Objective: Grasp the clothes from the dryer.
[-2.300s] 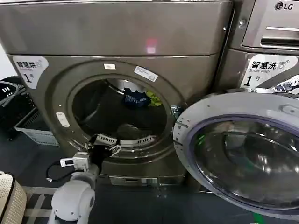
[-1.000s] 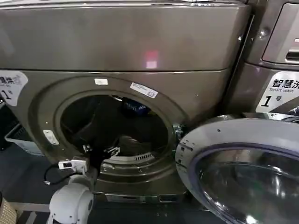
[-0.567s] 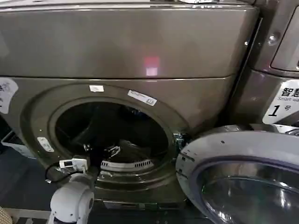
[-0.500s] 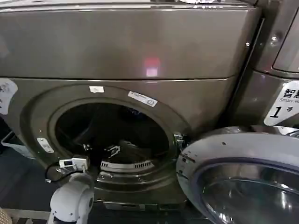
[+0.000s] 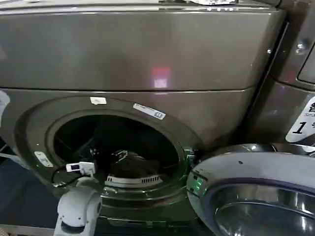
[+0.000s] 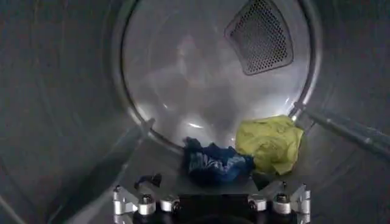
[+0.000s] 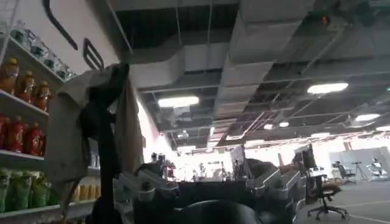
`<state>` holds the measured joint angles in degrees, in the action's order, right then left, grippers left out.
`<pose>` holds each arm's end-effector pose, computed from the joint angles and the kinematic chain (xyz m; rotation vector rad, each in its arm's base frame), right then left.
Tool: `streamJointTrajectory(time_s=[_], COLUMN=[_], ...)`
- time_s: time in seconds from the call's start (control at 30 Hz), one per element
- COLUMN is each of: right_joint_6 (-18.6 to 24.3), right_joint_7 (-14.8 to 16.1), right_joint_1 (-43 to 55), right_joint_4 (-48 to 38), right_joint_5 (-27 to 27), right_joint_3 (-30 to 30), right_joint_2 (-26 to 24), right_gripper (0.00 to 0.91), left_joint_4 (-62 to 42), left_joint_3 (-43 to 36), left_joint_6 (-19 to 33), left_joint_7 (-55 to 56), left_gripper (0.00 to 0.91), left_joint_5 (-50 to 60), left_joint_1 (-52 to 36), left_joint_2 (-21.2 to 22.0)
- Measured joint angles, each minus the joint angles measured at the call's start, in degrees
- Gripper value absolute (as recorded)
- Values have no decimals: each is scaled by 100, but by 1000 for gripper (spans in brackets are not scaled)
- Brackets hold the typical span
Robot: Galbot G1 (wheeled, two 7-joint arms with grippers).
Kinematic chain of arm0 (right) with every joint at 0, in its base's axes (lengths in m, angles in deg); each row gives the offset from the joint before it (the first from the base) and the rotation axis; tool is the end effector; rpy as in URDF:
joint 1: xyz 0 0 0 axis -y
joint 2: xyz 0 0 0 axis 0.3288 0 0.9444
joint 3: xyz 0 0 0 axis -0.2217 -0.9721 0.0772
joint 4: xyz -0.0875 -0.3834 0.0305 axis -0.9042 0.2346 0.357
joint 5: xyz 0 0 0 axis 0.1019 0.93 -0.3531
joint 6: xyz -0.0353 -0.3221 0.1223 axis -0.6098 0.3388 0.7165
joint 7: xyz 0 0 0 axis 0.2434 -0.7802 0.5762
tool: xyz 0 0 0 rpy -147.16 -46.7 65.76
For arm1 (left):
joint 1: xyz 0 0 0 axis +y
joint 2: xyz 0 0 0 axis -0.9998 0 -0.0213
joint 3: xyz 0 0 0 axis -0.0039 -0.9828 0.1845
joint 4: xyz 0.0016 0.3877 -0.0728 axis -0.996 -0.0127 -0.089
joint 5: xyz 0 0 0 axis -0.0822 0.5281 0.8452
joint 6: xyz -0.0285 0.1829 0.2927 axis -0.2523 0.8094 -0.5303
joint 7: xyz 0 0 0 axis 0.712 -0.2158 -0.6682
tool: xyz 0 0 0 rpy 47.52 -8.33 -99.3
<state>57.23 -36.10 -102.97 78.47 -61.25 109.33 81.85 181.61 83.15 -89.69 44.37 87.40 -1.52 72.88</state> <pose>-0.1980 -0.4387 -0.1250 1.9710 1.9352 -0.3560 0.3308 0.0134 -0.2445 -0.1221 -2.7993 -0.4231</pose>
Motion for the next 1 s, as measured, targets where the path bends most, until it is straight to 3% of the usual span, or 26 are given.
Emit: streamJointTrajectory(time_s=[0.3, 0.43, 0.73, 0.87, 1.0], right_joint_6=[0, 10, 16, 18, 18], right_joint_7=[1, 2, 2, 2, 2], right_joint_1=[-27, -75, -86, -64, -51], right_joint_4=[49, 38, 38, 40, 63], right_joint_5=[0, -16, -21, -13, -8], right_joint_3=[-9, 22, 32, 13, -2], right_joint_2=[7, 9, 12, 11, 28], right_gripper=[907, 907, 907, 907, 907], left_joint_4=[-594, -807, -1263, -1472, -1661], left_joint_3=[36, 75, -5, -88, -139], left_joint_6=[183, 992, 3472, 4144, 4502], left_joint_7=[-2473, -3540, -5376, -5783, -6055], left_gripper=[907, 907, 907, 907, 907], left_joint_5=[2833, 3577, 4583, 4861, 5004], left_joint_1=[-548, -861, -1496, -1623, -1710], left_joint_2=[-156, -117, -89, -96, -124])
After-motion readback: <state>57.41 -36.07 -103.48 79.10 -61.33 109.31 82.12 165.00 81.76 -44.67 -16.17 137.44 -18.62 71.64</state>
